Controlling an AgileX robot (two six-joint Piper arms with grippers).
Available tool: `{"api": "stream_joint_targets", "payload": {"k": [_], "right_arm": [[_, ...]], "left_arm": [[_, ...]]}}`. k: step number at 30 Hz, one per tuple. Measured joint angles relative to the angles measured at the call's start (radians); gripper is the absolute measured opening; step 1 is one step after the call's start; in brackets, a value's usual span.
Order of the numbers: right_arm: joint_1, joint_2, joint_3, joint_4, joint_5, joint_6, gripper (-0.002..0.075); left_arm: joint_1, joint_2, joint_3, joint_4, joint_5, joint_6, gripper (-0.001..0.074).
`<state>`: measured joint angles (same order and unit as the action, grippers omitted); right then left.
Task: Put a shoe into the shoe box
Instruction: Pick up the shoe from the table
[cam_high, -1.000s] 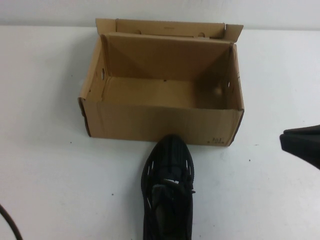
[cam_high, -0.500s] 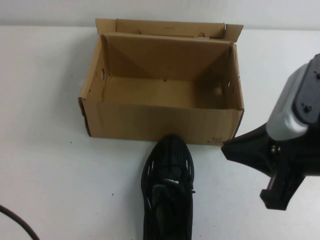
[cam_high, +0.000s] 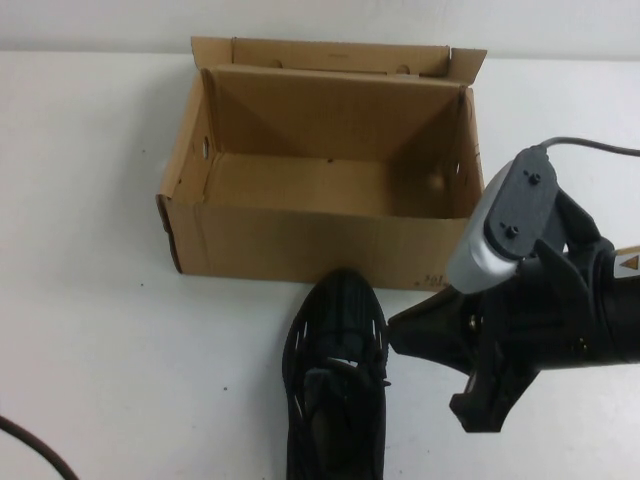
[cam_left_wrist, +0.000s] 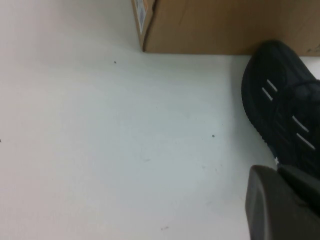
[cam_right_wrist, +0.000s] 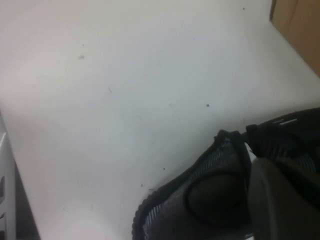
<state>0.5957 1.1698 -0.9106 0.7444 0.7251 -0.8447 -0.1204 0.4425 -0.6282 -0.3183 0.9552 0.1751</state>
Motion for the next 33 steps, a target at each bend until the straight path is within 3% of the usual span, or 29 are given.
{"api": "stream_joint_targets", "payload": {"k": [7,14,21,28,33], "right_arm": [[0.007,0.004,0.0,0.007,-0.005,0.0,0.0009],[0.126,0.073,-0.051,-0.141,-0.011,0.0,0.0232],[0.251,0.223,-0.11,-0.336,-0.024,0.006,0.0312],[0.26,0.342,-0.21,-0.594,-0.038,0.245,0.0446],[0.26,0.424,-0.244,-0.719,-0.051,0.302,0.0462]], "left_arm": [[0.0,0.0,0.0,-0.001,0.018,0.0,-0.0004],[0.0,0.0,0.0,-0.001,0.02,0.0,-0.0004],[0.0,0.0,0.0,-0.001,0.02,-0.002,-0.0004],[0.0,0.0,0.0,-0.001,0.026,-0.004,-0.0004],[0.0,0.0,0.0,-0.001,0.04,-0.006,-0.0004]]}}
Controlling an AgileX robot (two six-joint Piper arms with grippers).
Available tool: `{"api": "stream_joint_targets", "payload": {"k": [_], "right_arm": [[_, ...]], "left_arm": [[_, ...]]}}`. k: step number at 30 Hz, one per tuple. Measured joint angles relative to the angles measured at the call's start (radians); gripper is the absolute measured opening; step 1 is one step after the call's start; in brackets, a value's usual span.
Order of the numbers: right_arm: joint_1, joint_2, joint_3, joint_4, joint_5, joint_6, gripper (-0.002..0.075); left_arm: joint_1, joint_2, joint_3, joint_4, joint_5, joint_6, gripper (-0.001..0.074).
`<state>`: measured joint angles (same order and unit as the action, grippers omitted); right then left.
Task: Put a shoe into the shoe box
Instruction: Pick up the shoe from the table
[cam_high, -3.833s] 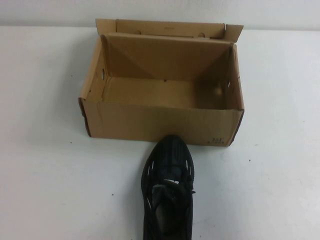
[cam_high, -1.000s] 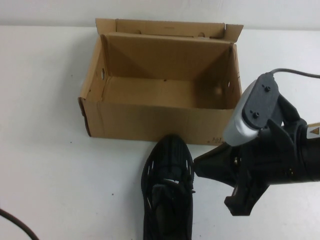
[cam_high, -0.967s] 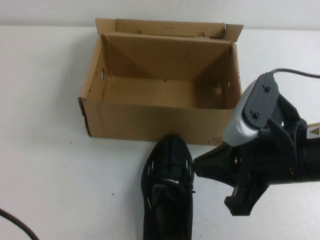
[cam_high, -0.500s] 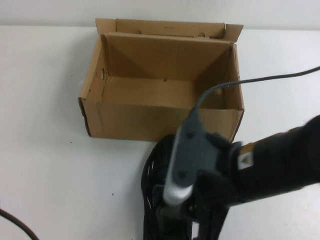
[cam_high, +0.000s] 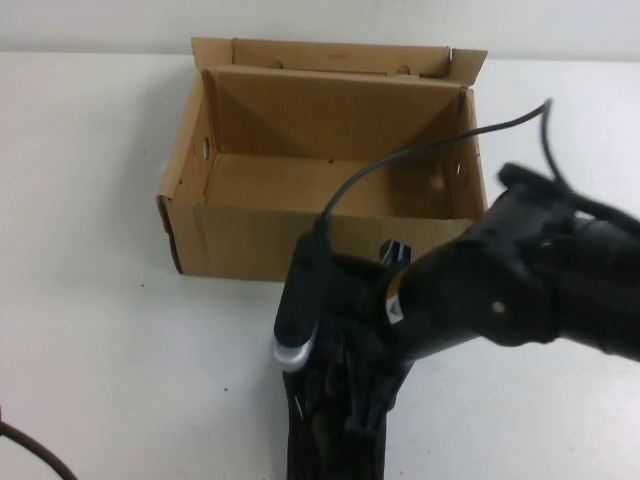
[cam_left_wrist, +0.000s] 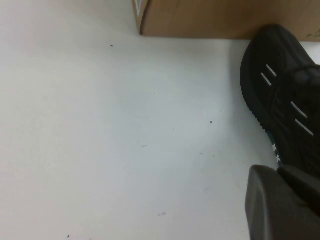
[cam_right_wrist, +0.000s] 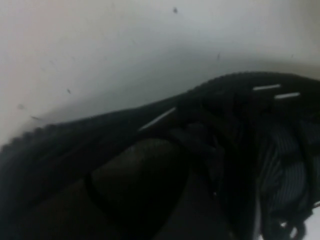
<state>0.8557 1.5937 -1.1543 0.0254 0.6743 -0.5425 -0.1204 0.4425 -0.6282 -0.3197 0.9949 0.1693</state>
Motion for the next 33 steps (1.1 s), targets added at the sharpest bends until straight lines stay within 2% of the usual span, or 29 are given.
{"api": "stream_joint_targets", "payload": {"k": [3,5,7,9,12,16,18,21,23,26,28,30,33], "right_arm": [[0.0,0.055,-0.001,-0.046,-0.014,0.007,0.0454],[0.0,0.096,-0.001,-0.068,-0.032,0.009,0.0421],[0.0,0.125,-0.001,-0.075,-0.048,0.011,0.0337],[0.002,0.135,-0.001,-0.08,-0.052,0.011,0.0173],[0.002,0.128,-0.004,-0.073,-0.05,0.011,0.006],[0.002,0.098,-0.034,-0.031,-0.007,0.011,0.002],[0.002,0.078,-0.072,0.009,0.047,0.011,0.0013],[0.004,0.064,-0.161,0.064,0.145,0.011,0.0009],[0.004,0.064,-0.221,0.093,0.197,0.011,0.0009],[0.004,0.064,-0.305,0.129,0.272,0.011,0.0008],[0.004,0.064,-0.361,0.143,0.309,0.011,0.0008],[0.004,0.064,-0.408,0.146,0.324,0.011,0.0008],[0.004,0.064,-0.462,0.146,0.333,0.011,0.0008]], "left_arm": [[0.0,0.0,0.0,0.0,0.001,0.0,-0.0004],[0.0,0.0,0.0,0.0,0.001,0.0,-0.0004],[0.0,0.0,0.0,0.0,0.003,0.0,-0.0004],[0.0,0.0,0.0,0.0,0.005,0.002,-0.0004],[0.0,0.0,0.0,0.0,0.016,0.027,-0.0004],[0.0,0.0,0.0,0.0,0.023,0.072,-0.0002],[0.0,0.0,0.0,-0.001,0.023,0.09,0.0022],[0.0,0.0,0.0,-0.043,0.017,0.137,0.0125],[0.0,0.0,0.0,-0.115,-0.003,0.178,0.0238],[0.0,0.0,0.0,-0.235,-0.042,0.243,0.0465],[0.0,0.0,-0.002,-0.31,-0.056,0.302,0.0572],[0.0,0.0,-0.002,-0.372,-0.054,0.374,0.0613],[0.0,0.0,-0.002,-0.481,-0.039,0.503,0.0636]]}}
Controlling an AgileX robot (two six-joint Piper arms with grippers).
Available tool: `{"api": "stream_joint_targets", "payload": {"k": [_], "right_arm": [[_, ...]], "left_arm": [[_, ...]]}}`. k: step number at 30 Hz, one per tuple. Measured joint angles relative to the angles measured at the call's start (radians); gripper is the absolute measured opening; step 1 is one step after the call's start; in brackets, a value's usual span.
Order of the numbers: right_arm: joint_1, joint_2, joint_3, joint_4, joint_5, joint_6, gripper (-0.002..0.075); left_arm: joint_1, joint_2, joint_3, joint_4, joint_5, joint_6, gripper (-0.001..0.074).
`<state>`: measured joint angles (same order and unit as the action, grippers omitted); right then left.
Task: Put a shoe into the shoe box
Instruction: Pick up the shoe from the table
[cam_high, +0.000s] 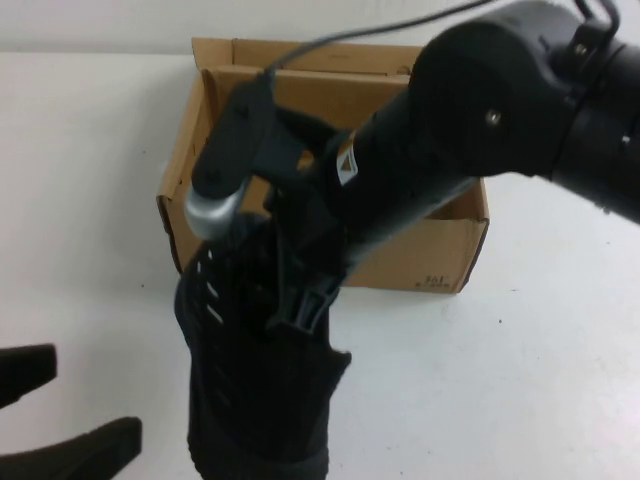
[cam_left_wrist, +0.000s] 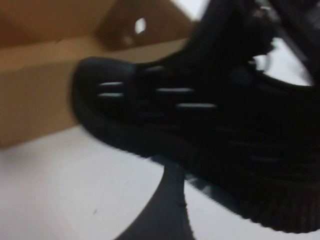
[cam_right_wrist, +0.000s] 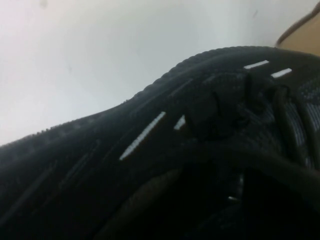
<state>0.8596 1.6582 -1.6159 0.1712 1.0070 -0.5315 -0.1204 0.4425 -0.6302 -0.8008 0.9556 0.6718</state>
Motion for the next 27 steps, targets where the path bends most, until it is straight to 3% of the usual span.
{"api": "stream_joint_targets", "payload": {"k": [13,21,27], "right_arm": [[0.0,0.013,-0.052,-0.026,-0.029,-0.001,0.0006],[0.001,0.126,-0.187,-0.199,-0.034,0.323,0.0006],[0.001,0.21,-0.359,-0.323,0.084,0.605,0.0006]], "left_arm": [[0.0,0.0,-0.002,-0.075,-0.016,0.156,0.0643],[0.0,0.021,-0.002,-0.064,-0.011,0.205,0.0633],[-0.002,0.046,-0.002,0.009,-0.096,0.214,0.0632]]}}
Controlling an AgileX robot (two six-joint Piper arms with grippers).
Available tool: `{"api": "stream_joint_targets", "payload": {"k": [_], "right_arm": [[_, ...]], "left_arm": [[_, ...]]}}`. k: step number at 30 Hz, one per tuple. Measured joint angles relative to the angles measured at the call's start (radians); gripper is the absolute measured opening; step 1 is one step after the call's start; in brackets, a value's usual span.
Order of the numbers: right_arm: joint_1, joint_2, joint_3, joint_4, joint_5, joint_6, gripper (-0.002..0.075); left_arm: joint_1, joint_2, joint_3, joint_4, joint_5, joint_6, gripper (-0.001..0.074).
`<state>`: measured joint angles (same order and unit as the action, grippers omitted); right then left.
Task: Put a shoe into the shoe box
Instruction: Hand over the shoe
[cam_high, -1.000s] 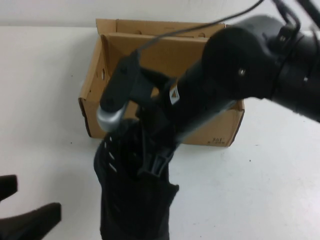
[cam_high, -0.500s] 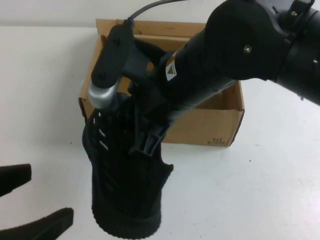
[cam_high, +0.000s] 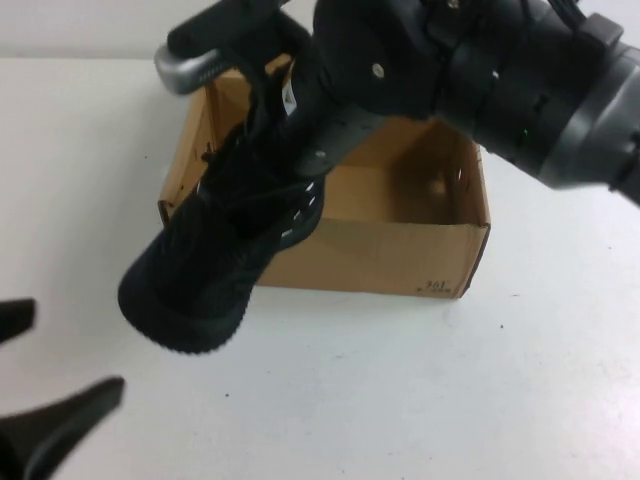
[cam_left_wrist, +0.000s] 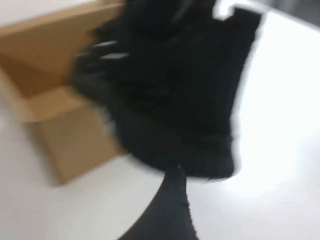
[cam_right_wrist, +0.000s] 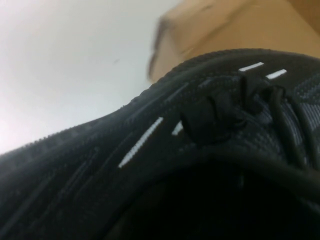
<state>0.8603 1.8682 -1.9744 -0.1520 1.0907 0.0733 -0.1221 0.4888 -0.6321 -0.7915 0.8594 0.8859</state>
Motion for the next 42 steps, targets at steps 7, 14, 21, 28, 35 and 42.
{"api": "stream_joint_targets", "payload": {"k": [7,14,21,28,35,42], "right_arm": [[0.0,0.068,-0.129,-0.058,0.047,0.168,0.0011],[0.0,0.117,-0.159,-0.048,0.104,0.17,0.0011],[-0.004,0.122,-0.161,-0.037,0.096,0.17,0.0012],[-0.004,0.126,-0.168,-0.033,0.094,0.172,0.0013],[-0.004,0.128,-0.168,-0.018,0.094,0.172,0.0013],[-0.004,0.128,-0.168,-0.014,0.094,0.173,0.0013]], "left_arm": [[0.0,0.085,0.0,0.236,-0.17,-0.109,0.0632],[-0.002,0.108,0.0,0.077,-0.224,0.058,0.0618],[-0.063,0.117,0.0,-0.006,-0.202,0.143,0.0615],[-0.112,0.137,0.0,-0.014,-0.258,0.156,0.0598],[-0.114,0.249,0.0,-0.029,-0.306,0.174,0.0592],[-0.114,0.338,0.0,-0.169,-0.307,0.313,0.0591]]}}
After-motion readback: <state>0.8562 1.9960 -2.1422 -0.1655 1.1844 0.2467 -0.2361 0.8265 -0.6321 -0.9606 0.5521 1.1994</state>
